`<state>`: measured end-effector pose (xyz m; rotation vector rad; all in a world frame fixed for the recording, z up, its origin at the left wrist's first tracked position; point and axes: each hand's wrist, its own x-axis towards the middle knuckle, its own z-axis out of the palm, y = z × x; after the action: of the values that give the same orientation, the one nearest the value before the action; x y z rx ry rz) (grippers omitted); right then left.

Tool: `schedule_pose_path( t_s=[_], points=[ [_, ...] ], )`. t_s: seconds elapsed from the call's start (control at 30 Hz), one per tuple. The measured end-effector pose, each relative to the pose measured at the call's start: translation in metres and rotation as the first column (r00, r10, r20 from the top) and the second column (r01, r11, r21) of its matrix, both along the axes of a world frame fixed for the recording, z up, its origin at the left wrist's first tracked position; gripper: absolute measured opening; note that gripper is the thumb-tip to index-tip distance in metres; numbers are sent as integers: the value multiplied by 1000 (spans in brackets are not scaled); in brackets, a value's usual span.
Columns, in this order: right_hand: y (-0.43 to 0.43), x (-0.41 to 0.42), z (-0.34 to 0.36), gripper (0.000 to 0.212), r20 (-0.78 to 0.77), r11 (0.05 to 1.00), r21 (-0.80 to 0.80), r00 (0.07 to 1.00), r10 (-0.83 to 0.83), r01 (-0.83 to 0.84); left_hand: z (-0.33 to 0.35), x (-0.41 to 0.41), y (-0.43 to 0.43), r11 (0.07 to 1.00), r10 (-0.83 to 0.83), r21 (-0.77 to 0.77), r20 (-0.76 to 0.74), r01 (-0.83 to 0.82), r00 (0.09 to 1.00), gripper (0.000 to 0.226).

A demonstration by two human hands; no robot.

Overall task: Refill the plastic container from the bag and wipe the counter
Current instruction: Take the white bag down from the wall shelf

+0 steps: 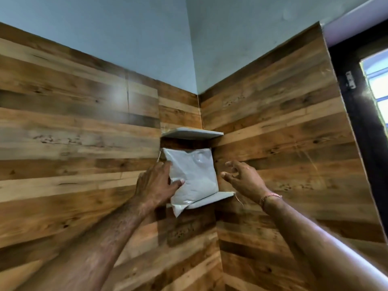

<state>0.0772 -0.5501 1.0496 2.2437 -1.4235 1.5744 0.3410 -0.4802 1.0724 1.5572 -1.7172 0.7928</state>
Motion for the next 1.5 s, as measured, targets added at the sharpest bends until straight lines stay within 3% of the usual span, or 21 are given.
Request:
schedule_pose_path(
  t_s=[0.27,0.47,0.6,0.8,0.93,1.17,1.37,1.5],
  points=[
    [-60,49,66,44,-125,998,-48,991,-42,36,55,19,-73,999,-31,-7,26,31,999,72],
    [-144,72,94,47,-200,998,-67,980,-20,6,86,10,-141,990,138,11,186,-142,973,71],
    [-197,92,110,53,-253,998,-57,967,2,-17,98,9,-173,984,170,25,181,-178,969,61],
    [-259,112,122,56,-317,1000,-17,948,-16,11,103,16,-197,986,154,-93,156,-141,976,35],
    [-277,109,124,35,-204,998,-63,979,-27,15,101,21,-201,988,63,-142,47,-56,997,24],
    [-285,98,108,13,6,998,-66,1000,-18,19,89,27,-204,987,20,-158,-64,-30,998,24],
    [-254,62,99,27,169,995,-94,984,50,-35,93,5,-182,969,-17,-246,-94,-7,995,21],
    [-201,32,104,15,192,988,-155,980,46,-17,97,-2,-147,966,-42,-260,-89,18,995,21]
  ],
)
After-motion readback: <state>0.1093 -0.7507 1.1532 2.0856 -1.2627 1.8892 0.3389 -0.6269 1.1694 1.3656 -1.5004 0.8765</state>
